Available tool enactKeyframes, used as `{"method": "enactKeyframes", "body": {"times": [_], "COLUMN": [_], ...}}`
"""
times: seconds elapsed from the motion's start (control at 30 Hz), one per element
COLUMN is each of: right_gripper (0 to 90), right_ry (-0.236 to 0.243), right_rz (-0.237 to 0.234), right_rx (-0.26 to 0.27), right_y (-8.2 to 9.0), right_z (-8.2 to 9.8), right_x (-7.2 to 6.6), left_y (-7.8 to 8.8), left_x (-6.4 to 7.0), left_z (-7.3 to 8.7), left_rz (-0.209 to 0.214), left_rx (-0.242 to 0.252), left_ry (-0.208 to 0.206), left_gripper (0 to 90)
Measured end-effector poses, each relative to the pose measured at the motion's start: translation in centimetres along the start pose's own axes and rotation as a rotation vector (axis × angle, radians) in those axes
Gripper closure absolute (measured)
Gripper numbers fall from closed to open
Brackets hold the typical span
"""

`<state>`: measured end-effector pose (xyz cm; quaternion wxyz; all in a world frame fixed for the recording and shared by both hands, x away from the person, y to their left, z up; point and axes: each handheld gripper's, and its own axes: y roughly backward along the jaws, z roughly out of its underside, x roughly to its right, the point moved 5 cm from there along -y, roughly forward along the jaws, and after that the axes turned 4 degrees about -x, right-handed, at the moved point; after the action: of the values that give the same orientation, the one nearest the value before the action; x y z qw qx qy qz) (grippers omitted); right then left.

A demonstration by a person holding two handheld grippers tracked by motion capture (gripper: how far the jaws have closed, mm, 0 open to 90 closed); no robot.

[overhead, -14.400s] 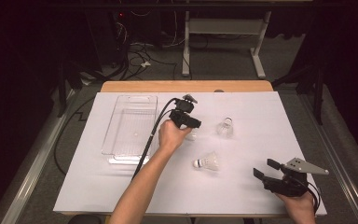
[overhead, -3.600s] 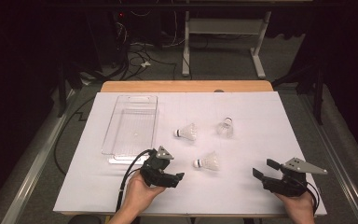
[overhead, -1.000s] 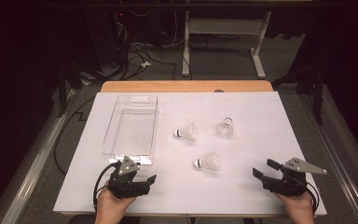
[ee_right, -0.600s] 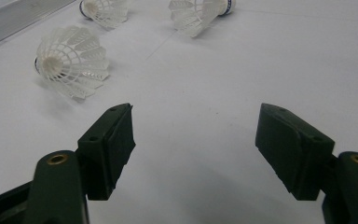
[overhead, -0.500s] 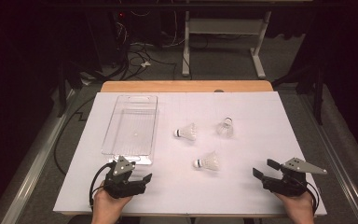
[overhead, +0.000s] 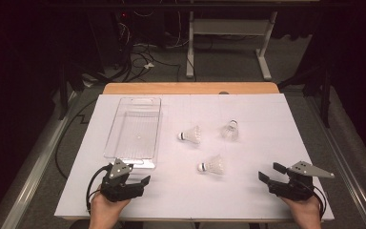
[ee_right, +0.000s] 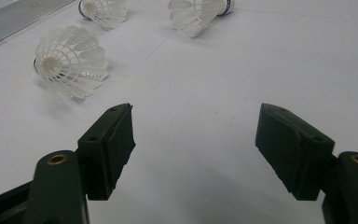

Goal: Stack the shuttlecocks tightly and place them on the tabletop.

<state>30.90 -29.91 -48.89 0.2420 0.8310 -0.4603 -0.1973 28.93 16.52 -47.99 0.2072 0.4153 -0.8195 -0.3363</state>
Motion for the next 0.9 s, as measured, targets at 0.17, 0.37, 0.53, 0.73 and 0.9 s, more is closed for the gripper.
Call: {"method": "enactKeyframes", "body": {"times": [0.17,0.37,0.53,0.73,0.9], "right_gripper": [28.3,28.2,28.2,28.2,28.2], "right_ry": [-0.001,-0.006,-0.007,-0.001,-0.002], "right_rz": [0.001,0.003,0.003,0.004,0.005], "right_rx": [-0.001,-0.002,0.001,-0.001,-0.001], "right_y": [0.0,0.0,0.0,0.0,0.0], "right_z": [0.0,0.0,0.0,0.0,0.0], "right_x": [0.0,0.0,0.1,0.0,0.0], "left_y": [0.2,0.4,0.7,1.2,1.4], "left_x": [-0.4,-0.7,-1.4,-2.4,-3.0], "left_z": [0.2,0.4,0.6,1.0,1.3], "left_rz": [-0.003,-0.006,-0.023,-0.04,-0.045], "left_rx": [0.004,0.014,0.026,0.042,0.05], "left_ry": [0.009,0.014,0.028,0.047,0.067], "left_gripper": [27.5,27.4,27.0,26.8,26.4]}}
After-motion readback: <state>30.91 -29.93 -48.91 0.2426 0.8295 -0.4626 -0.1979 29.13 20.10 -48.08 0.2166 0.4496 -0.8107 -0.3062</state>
